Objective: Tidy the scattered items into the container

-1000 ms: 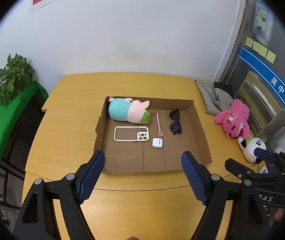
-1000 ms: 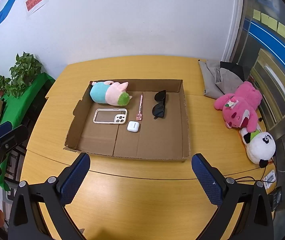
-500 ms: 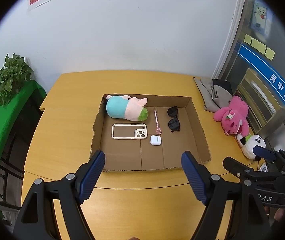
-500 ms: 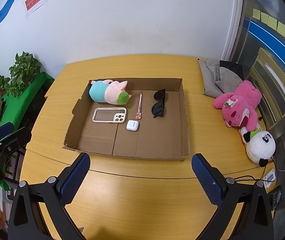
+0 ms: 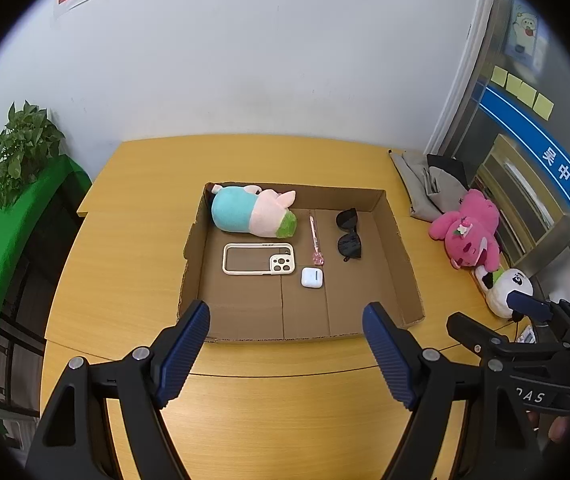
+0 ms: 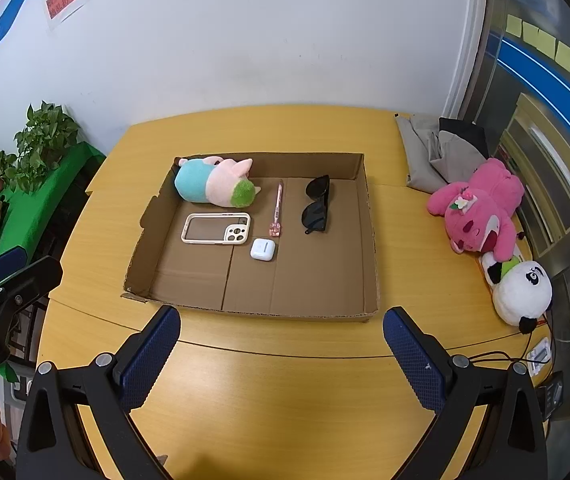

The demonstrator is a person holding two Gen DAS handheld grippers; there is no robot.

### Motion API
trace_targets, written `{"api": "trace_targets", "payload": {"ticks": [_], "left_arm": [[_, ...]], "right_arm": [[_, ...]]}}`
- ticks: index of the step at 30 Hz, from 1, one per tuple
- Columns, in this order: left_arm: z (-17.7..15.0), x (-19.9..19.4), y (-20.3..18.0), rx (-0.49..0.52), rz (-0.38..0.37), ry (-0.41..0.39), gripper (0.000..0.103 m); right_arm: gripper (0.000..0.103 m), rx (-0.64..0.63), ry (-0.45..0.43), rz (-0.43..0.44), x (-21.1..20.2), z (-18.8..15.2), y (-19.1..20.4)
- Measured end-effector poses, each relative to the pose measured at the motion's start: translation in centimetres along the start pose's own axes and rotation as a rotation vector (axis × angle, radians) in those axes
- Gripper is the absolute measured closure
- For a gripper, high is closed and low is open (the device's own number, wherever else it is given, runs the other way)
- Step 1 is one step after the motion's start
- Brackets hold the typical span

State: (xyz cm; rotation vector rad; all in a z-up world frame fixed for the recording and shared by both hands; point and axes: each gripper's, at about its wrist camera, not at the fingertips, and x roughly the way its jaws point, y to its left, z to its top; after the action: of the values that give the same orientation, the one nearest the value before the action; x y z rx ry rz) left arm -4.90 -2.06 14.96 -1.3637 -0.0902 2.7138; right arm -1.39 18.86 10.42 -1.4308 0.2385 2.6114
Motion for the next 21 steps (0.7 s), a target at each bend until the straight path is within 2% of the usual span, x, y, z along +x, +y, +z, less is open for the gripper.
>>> {"api": "trace_targets", "payload": {"ticks": [21], "left_arm": [[0.3,2.0,0.2,0.007,-0.008,0.035,0.024]], "right_arm": [[0.0,-0.006,0.016,-0.006,1.4,0.4,0.0]]}}
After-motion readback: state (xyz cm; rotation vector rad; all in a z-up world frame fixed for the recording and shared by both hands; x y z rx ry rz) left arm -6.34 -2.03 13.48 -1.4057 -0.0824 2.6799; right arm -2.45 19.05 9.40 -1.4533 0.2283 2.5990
